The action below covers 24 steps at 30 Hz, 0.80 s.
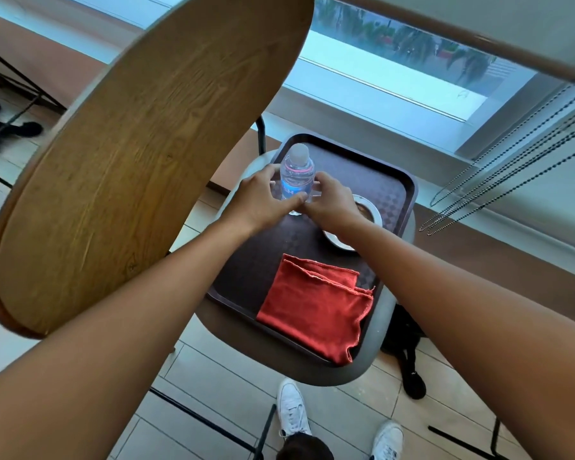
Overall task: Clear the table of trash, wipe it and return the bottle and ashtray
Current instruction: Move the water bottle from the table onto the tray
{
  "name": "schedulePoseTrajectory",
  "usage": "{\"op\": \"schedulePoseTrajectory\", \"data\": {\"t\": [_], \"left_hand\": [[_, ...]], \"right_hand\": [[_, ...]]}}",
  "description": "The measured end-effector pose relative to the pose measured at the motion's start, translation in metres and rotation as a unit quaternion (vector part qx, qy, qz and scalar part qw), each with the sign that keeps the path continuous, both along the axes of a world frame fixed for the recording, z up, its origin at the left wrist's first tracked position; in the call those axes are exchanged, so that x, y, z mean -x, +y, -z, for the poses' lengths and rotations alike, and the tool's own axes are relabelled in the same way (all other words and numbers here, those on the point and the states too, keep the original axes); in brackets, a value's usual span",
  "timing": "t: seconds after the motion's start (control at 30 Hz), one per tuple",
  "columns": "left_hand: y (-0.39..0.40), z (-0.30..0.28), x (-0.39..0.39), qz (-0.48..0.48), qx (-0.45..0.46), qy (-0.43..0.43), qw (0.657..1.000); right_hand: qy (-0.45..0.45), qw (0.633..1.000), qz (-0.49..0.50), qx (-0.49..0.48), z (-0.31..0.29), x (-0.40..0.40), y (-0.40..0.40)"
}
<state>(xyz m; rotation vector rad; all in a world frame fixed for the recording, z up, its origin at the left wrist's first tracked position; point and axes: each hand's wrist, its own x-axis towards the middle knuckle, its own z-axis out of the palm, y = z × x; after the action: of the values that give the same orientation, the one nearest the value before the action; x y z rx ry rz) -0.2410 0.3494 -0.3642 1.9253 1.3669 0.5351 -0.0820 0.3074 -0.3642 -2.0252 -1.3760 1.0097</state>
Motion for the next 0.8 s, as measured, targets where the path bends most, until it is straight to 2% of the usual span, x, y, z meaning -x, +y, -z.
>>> {"op": "schedulePoseTrajectory", "data": {"t": [0.37, 0.8], "left_hand": [[-0.048, -0.041, 0.019, 0.008, 0.002, 0.018, 1.0], [-0.132, -0.123, 0.032, 0.011, -0.075, 0.018, 0.997]], "right_hand": [[-0.063, 0.996, -0.059, 0.016, -0.056, 0.006, -0.055], [-0.123, 0.988, -0.094, 0.001, -0.146, 0.015, -0.138]]}}
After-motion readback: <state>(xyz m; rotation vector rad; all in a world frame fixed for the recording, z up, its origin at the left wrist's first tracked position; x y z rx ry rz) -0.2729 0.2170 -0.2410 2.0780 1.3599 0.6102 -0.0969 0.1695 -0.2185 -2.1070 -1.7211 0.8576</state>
